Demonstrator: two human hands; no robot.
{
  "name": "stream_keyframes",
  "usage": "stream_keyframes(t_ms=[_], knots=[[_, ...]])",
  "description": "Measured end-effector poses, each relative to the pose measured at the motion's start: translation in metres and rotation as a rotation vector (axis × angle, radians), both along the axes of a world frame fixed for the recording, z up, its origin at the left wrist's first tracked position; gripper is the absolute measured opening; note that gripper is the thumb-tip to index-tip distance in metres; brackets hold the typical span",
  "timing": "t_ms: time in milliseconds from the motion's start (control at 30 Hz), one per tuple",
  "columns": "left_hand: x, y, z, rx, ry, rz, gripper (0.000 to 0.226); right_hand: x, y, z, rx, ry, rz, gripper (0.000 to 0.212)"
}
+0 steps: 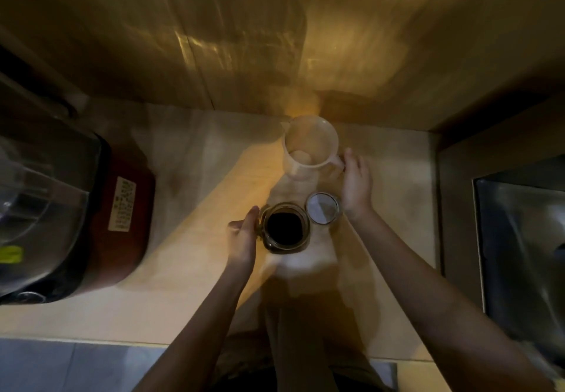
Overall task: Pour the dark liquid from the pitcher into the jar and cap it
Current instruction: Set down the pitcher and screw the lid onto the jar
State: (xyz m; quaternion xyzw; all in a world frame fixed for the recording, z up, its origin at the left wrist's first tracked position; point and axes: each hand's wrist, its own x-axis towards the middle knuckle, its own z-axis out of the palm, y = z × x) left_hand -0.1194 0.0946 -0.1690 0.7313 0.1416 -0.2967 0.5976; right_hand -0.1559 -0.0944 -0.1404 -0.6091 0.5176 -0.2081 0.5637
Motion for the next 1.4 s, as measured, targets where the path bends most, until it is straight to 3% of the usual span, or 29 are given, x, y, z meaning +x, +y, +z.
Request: stream_keyframes(t_ms=[133,200,433,633,867,1000,1100,1233,1400], knots=[[-0.002,0.000,-0.006,-0.012,0.013,-0.020,0.044,-0.023,0.010,-0.014,-0.135,0.139,0.081,0.012],[-0.002,0.001,-0.006,0.001,0.016,-0.019,0.042,-0.034,0.015,-0.027,-0.195,0.261,0.227,0.021],[-0.002,0.001,-0.003,0.045,-0.032,-0.038,0.040,-0.052,0.034,-0.039,-0.353,0.568,0.611,0.083],[-0.003,0.004,0.006,0.091,-0.074,-0.133,0.048,-0.052,0.032,-0.036,-0.488,0.691,0.702,0.082],[0.006,0.030,0.020,0.020,-0.358,-0.327,0.033,-0.065,0.023,0.022,-0.520,0.564,0.974,0.093],[0.013,0.043,0.033,0.115,-0.546,-0.830,0.080,-0.068,0.021,0.056,-0.597,0.527,1.130,0.096],[0.012,0.037,0.033,0.239,-0.622,-1.058,0.104,-0.068,0.027,0.077,-0.698,0.485,1.207,0.095],[0.012,0.030,0.030,0.258,-0.671,-1.082,0.105,-0.065,0.038,0.094,-0.799,0.472,1.250,0.098],[0.011,0.027,0.029,0.221,-0.567,-1.025,0.104,-0.053,0.050,0.097,-0.639,0.379,1.267,0.101]])
